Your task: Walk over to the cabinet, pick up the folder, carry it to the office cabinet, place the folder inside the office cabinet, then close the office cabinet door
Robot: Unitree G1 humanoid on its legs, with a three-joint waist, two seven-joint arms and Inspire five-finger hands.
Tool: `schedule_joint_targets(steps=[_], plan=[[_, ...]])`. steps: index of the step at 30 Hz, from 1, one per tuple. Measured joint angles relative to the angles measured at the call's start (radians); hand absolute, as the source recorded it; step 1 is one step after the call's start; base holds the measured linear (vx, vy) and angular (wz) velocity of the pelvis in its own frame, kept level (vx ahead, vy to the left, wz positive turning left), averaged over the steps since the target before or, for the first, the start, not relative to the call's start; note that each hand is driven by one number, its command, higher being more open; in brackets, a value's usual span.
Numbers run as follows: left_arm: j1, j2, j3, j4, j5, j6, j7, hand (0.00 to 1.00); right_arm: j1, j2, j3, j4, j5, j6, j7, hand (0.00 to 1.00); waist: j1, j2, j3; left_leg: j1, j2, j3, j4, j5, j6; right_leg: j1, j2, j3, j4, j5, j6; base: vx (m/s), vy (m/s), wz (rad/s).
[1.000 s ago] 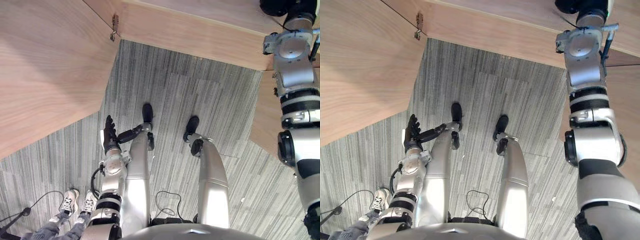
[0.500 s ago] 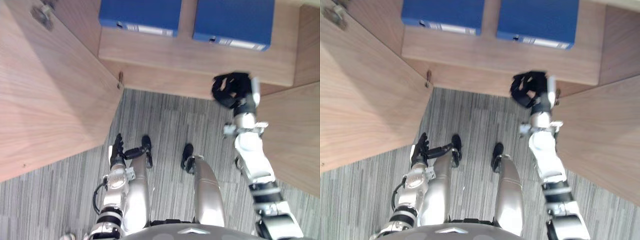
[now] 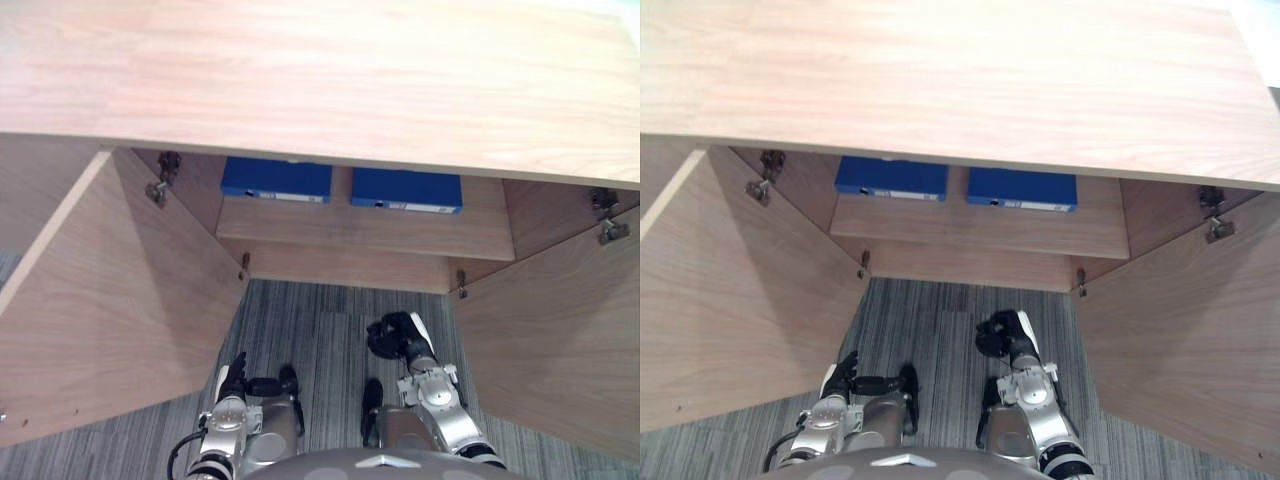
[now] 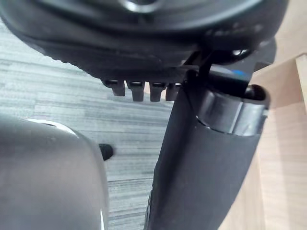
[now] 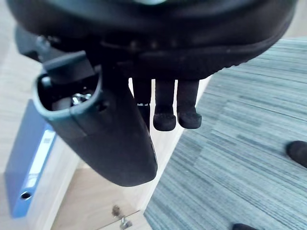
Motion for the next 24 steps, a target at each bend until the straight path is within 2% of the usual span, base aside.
schedule_joint_targets(steps=[1, 6, 11, 24], plan=[[0.005, 0.0, 0.001, 0.01, 0.008, 0.001, 0.0, 1.0, 0.001, 0.0, -0.019, 0.045, 0.0, 0.007, -0.004, 1.0, 0.0, -0.001, -0.012, 0.034, -0.002, 0.01, -0.042, 0.016, -0.003, 0.02, 0.002, 0.006, -0.021, 0.009, -0.001, 0.04, -0.008, -0.18], [0.018, -0.001, 0.001, 0.043, 0.018, 0.014, -0.005, 1.0, 0.002, 0.007, -0.126, 0.206, 0.013, 0.022, -0.028, 1.0, -0.009, -0.003, -0.051, 0.118, -0.01, 0.019, -0.161, 0.075, -0.005, 0.06, 0.013, 0.016, -0.064, 0.032, -0.006, -0.02, -0.013, -0.09], [0.025, -0.007, 0.013, 0.059, 0.018, 0.021, -0.007, 1.0, 0.007, 0.007, -0.223, 0.29, 0.069, 0.049, -0.068, 1.0, -0.016, -0.001, -0.059, 0.178, -0.015, 0.017, -0.256, 0.128, -0.002, 0.081, 0.02, 0.017, -0.091, 0.05, -0.009, -0.11, -0.001, -0.02], [0.028, -0.007, 0.048, 0.097, 0.025, 0.02, -0.006, 1.0, -0.001, 0.009, -0.338, 0.376, 0.129, 0.061, -0.085, 1.0, -0.025, 0.001, -0.084, 0.236, -0.041, 0.01, -0.261, 0.116, 0.006, 0.162, 0.006, 0.019, -0.136, 0.064, 0.01, -0.02, 0.007, 0.0]])
